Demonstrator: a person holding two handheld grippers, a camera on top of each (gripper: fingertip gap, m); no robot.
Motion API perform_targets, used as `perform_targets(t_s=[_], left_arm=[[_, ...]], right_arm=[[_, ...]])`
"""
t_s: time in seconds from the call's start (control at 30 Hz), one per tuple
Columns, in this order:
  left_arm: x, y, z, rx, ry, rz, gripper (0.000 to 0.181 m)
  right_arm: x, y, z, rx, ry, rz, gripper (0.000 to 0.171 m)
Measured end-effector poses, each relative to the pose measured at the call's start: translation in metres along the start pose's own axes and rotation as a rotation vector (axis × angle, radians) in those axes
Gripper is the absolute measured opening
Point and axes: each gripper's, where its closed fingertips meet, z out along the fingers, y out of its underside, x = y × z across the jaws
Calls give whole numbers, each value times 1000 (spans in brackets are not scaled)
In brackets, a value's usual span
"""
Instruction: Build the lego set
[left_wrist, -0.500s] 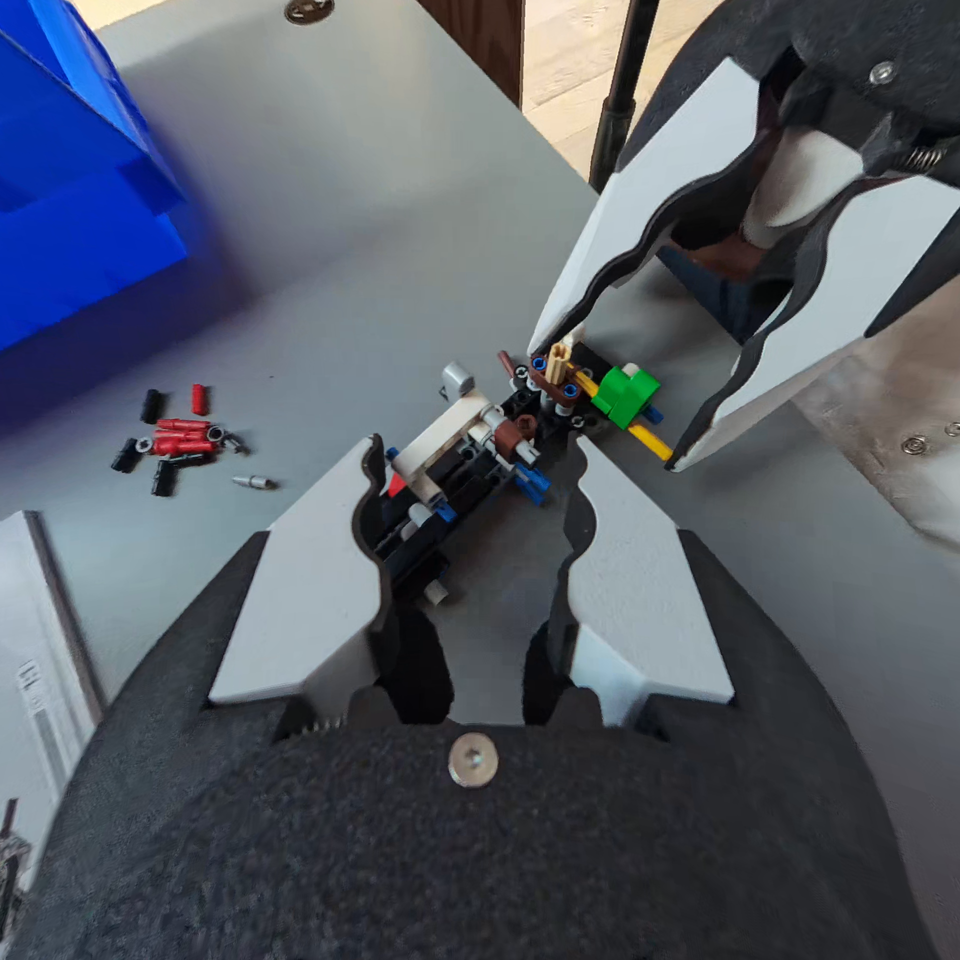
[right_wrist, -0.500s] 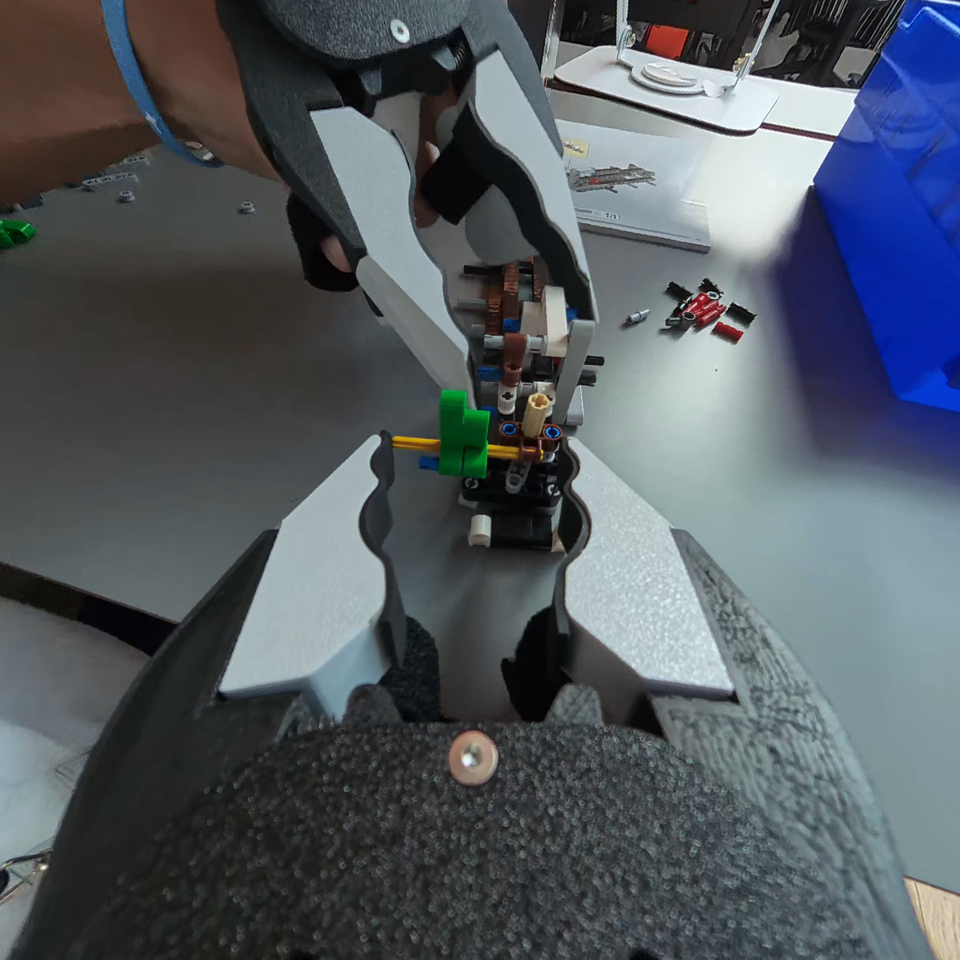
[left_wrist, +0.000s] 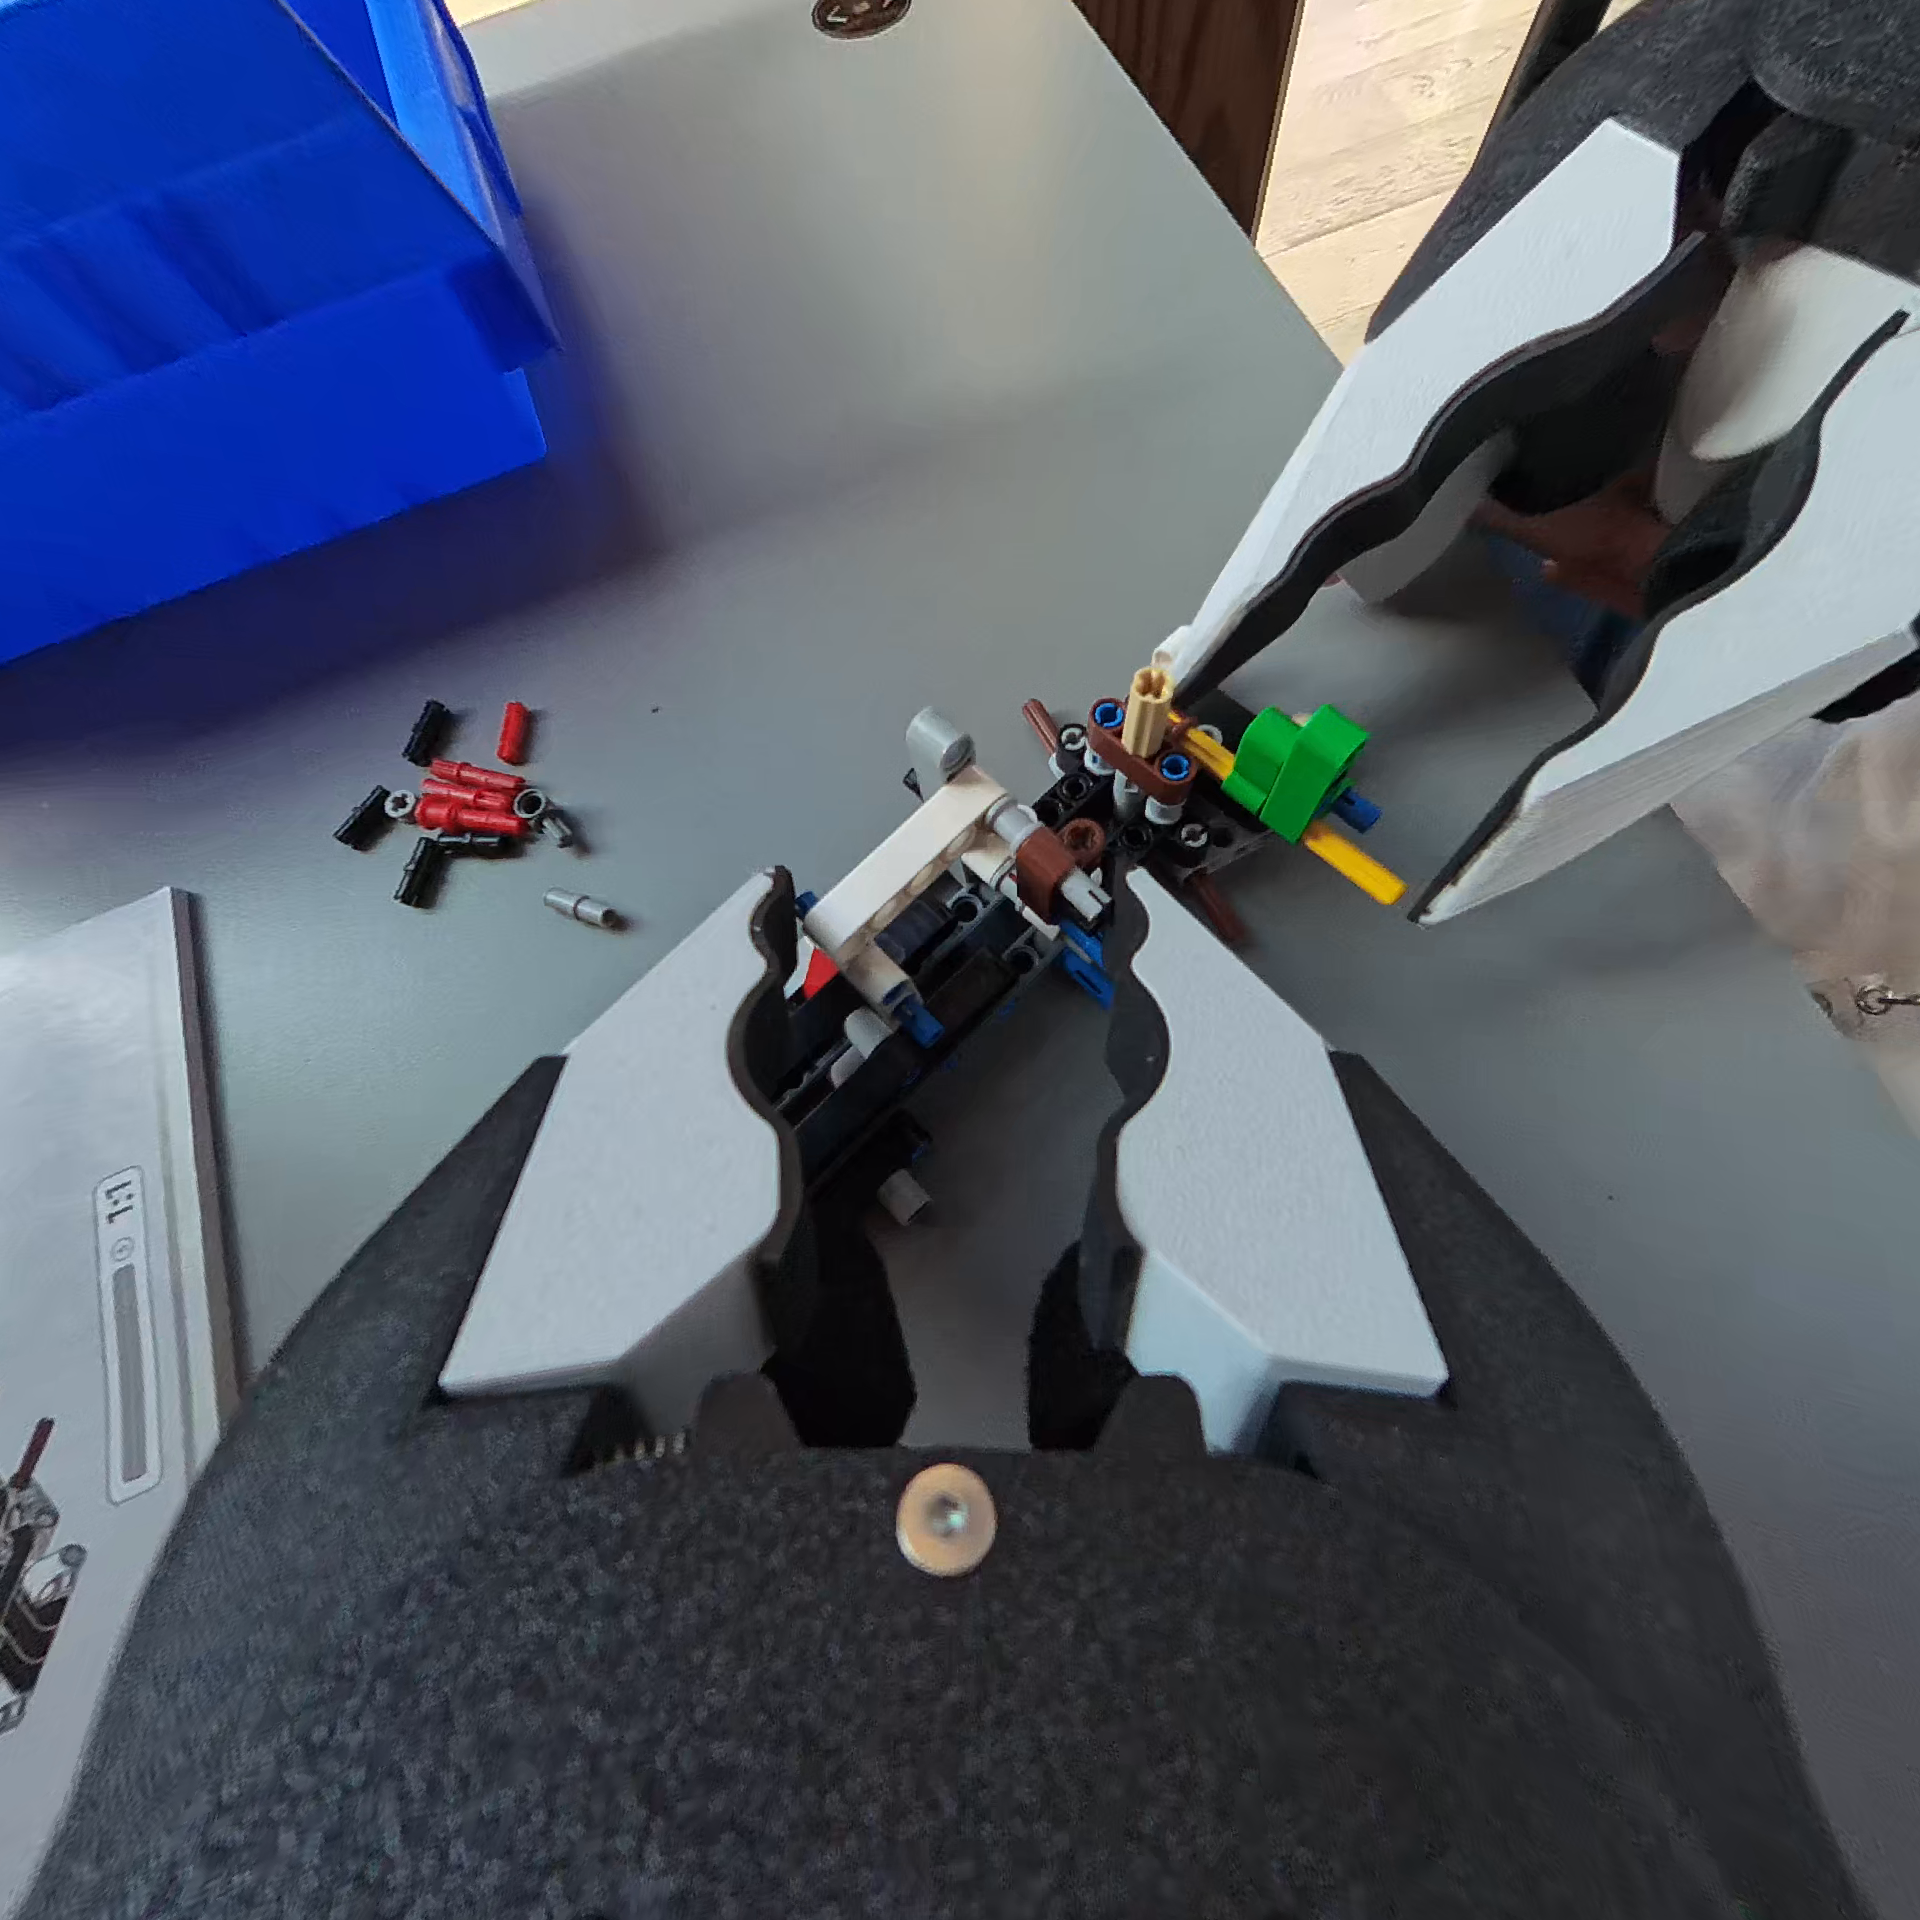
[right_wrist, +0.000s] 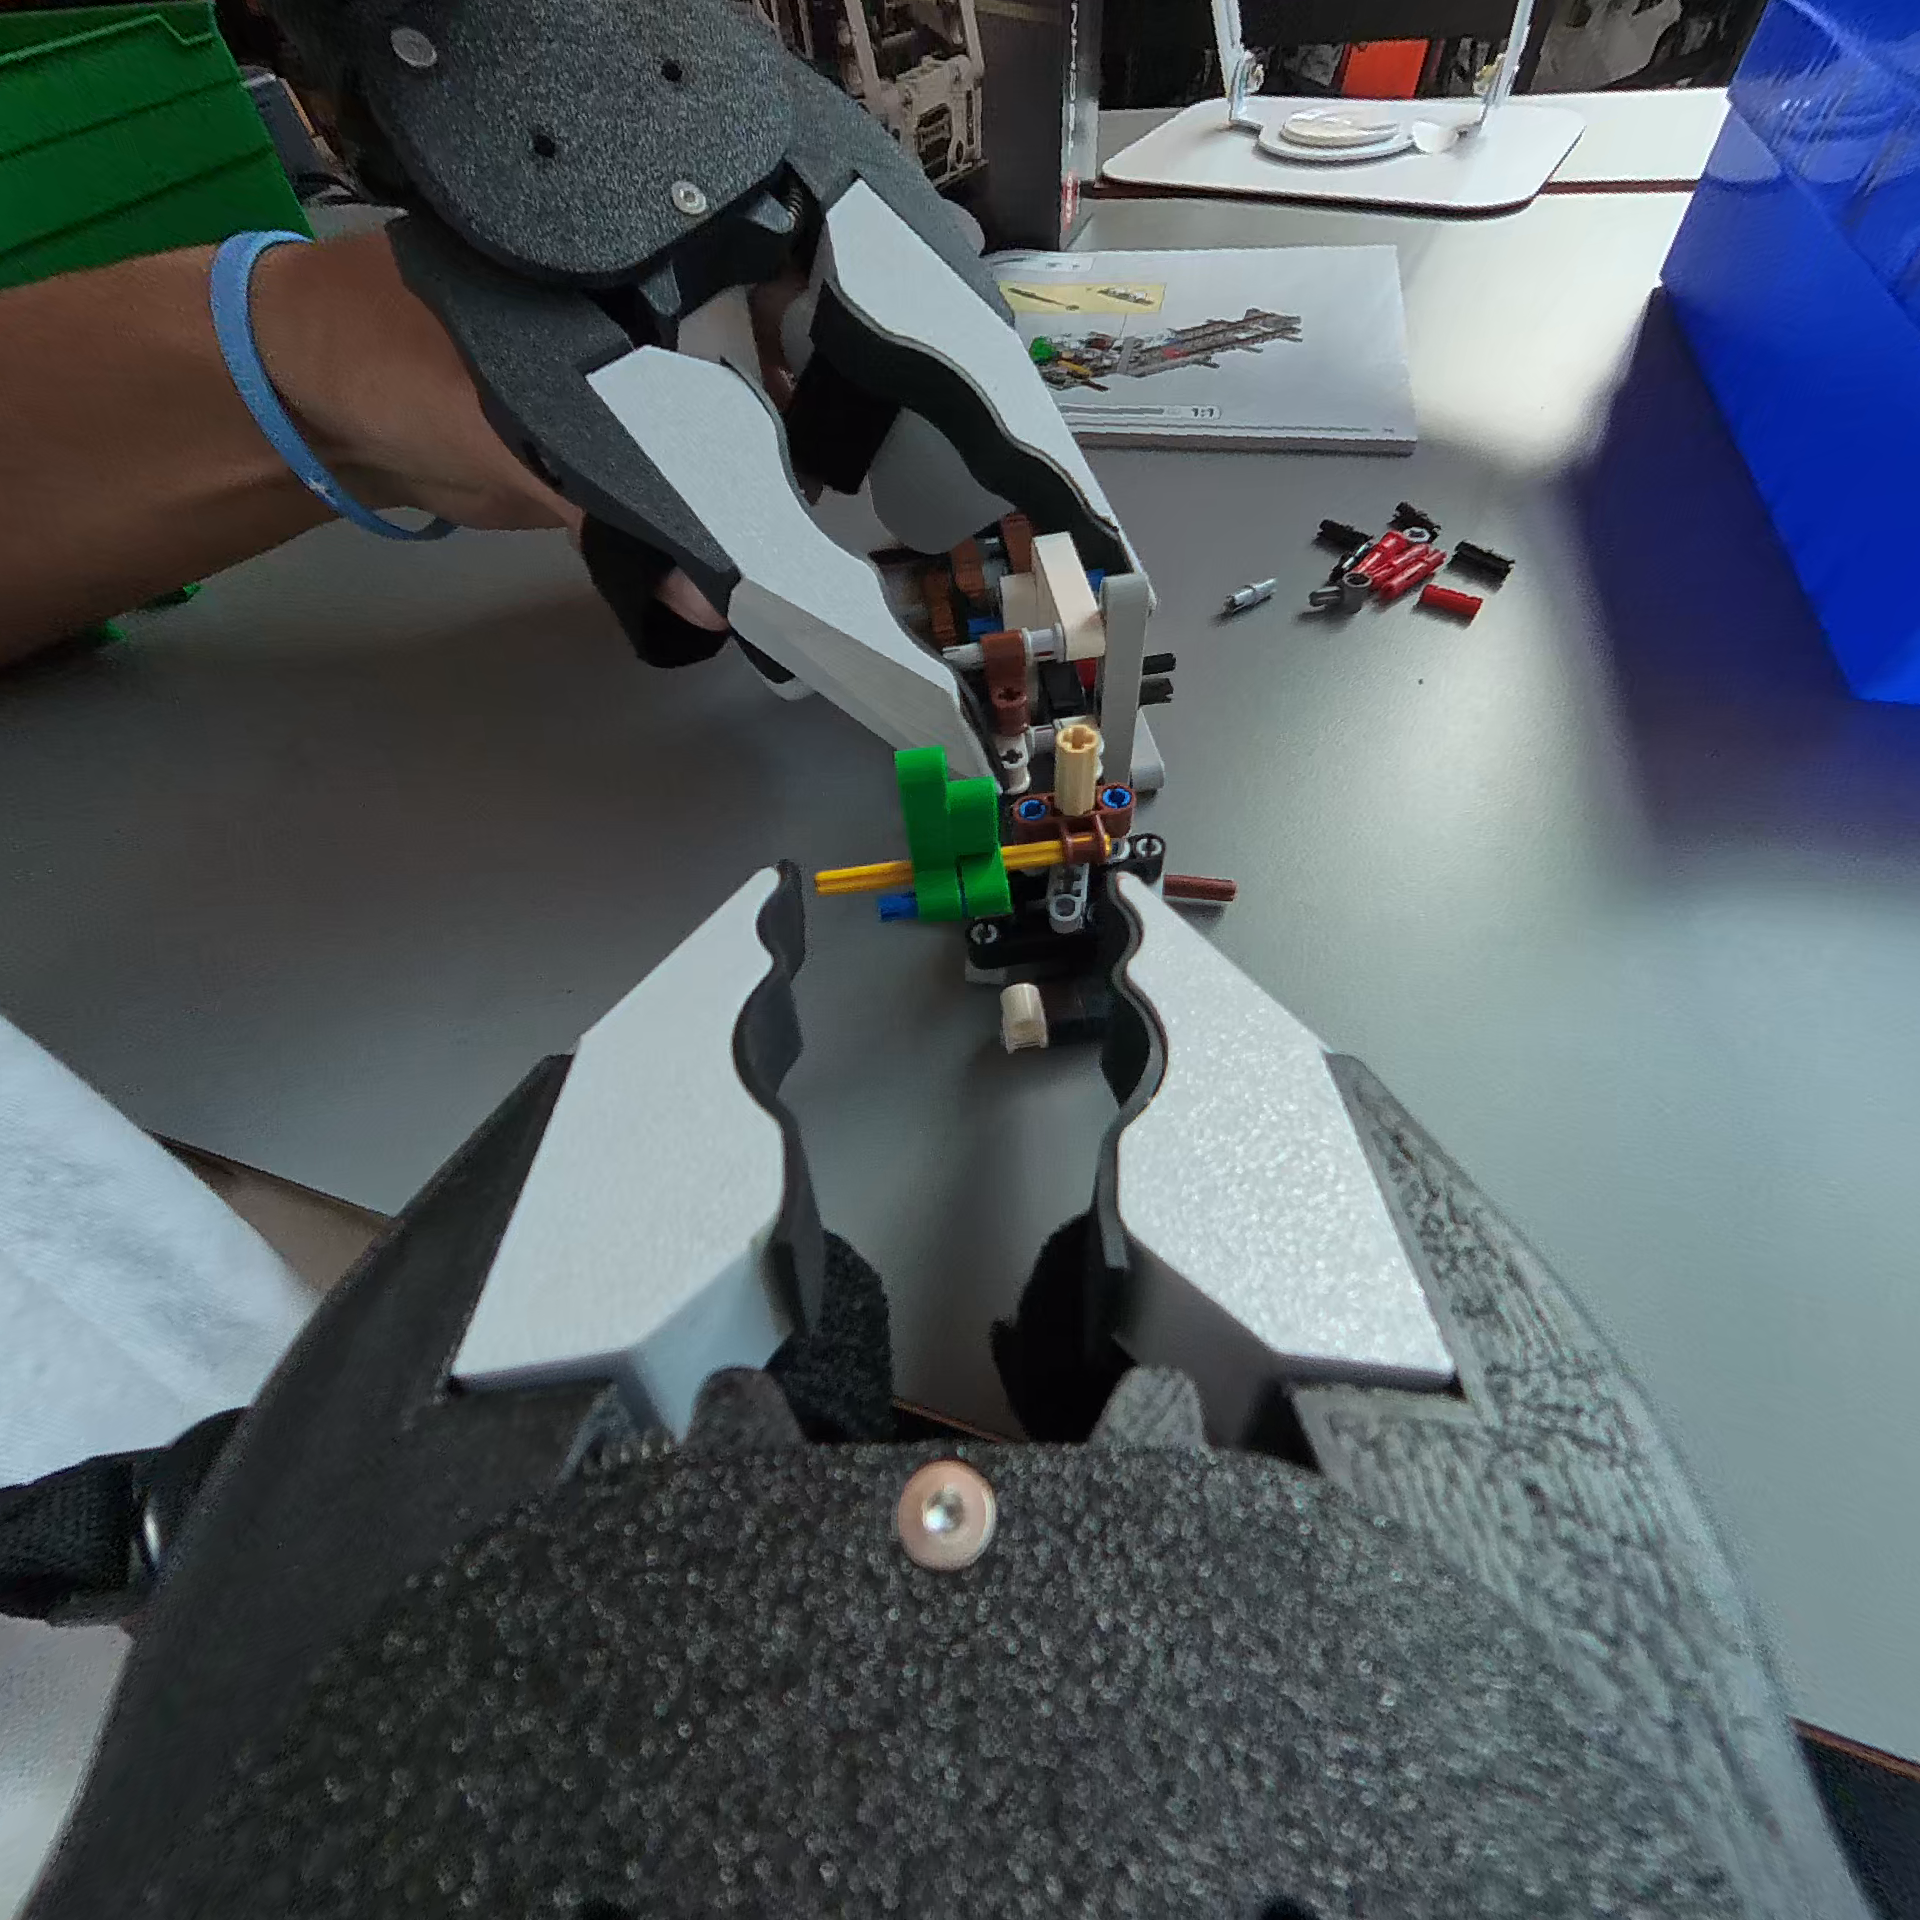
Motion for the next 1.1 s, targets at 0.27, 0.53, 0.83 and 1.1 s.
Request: perform_targets(t_s=[0.27, 0.53, 0.83, 1.1], left_arm=[[6, 2, -3, -32, -68, -25, 58], [7, 1, -1, -19, -59, -53, 58], [8, 1, -1, -16, -58, -57, 57], [9, 2, -2, -21, -56, -32, 57]], right_arm=[[2, 0, -2, -10, 44, -19, 37], [-14, 0, -7, 18, -21, -85, 50], [-8, 6, -3, -17, -1, -66, 37], [-10, 7, -5, -35, -29, -95, 36]])
